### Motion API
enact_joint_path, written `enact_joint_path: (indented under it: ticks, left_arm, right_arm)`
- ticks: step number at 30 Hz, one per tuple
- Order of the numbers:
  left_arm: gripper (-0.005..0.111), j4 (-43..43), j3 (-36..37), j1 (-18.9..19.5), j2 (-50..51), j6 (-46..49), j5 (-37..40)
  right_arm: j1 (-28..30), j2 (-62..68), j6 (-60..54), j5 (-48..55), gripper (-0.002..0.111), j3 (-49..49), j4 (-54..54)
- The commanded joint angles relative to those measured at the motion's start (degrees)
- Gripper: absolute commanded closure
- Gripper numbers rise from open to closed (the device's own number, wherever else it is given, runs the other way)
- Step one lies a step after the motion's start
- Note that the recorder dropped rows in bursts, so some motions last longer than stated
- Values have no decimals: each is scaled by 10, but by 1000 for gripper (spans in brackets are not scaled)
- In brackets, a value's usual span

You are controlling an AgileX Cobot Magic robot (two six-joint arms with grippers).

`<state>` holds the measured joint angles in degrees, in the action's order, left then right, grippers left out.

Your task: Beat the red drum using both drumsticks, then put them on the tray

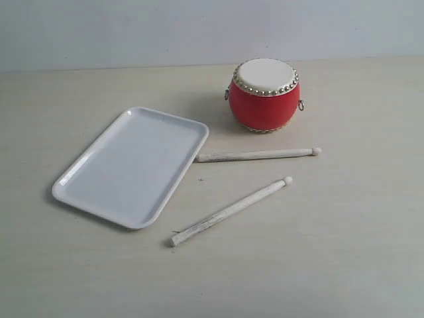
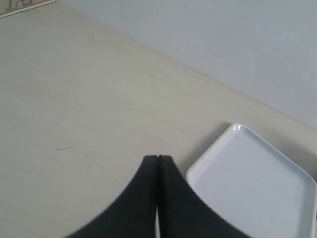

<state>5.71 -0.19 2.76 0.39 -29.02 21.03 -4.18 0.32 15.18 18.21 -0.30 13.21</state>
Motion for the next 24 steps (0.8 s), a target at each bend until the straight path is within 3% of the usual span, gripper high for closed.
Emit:
enact_joint_path:
  ticks: [1, 24]
  left_arm:
    - [107, 1, 2, 1, -4, 0, -4]
    - [107, 9, 2, 1, -4, 4, -4]
  right_arm:
    - [-2, -3, -1, -3, 108, 3, 3]
    - [-2, -3, -1, -3, 108, 3, 3]
